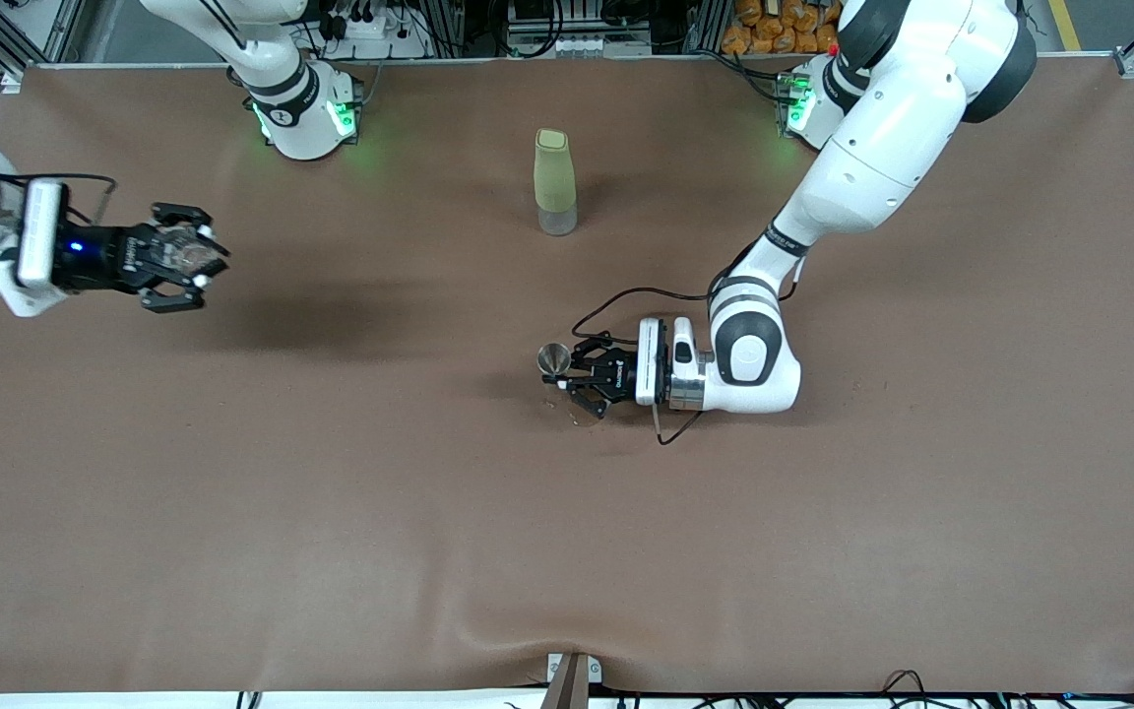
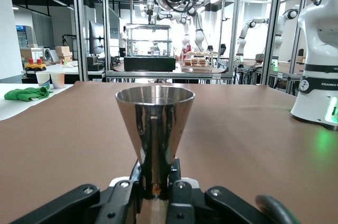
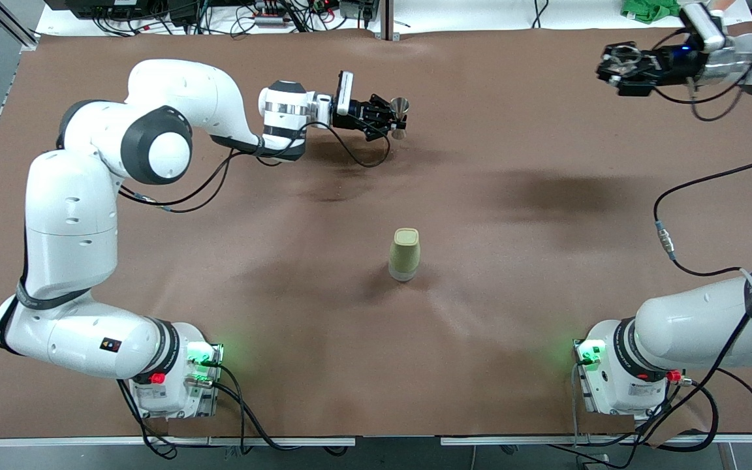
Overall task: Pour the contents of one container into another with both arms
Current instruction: 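Carry the jigger with the left gripper while the right gripper brings the glass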
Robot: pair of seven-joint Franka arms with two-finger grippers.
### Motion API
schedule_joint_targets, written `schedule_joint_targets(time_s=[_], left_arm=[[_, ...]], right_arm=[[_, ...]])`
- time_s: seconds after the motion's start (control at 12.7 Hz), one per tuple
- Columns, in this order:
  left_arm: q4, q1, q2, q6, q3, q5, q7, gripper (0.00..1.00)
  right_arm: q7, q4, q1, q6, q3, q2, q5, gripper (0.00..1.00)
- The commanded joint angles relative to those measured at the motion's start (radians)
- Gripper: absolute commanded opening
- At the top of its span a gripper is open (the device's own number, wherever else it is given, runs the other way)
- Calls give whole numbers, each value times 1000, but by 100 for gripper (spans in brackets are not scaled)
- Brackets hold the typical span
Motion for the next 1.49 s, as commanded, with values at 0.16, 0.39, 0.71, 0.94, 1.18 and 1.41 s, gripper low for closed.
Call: schedule_joint_targets(time_s=[0.16, 0.39, 0.71, 0.94, 1.18, 1.41], left_arm=[[32, -40, 31, 23, 14, -87, 41, 0], [30, -39, 38, 25, 15, -92, 69, 0], [27, -31, 37, 23, 15, -92, 78, 0], [18, -25, 39, 23, 15, -93, 87, 0], [18, -22, 39, 23, 15, -93, 86, 0], [17, -20, 39, 23, 15, -95, 86, 0]], right_arm=[[11, -34, 230, 173, -39, -12, 182, 0], [11, -42, 371, 304, -39, -6, 318, 0], [-13, -36, 509, 413, -39, 43, 496, 0], [-91, -21, 626, 490, -36, 105, 686, 0], [-110, 44, 730, 516, -35, 209, 843, 0], [-142, 108, 780, 516, -32, 305, 929, 0]])
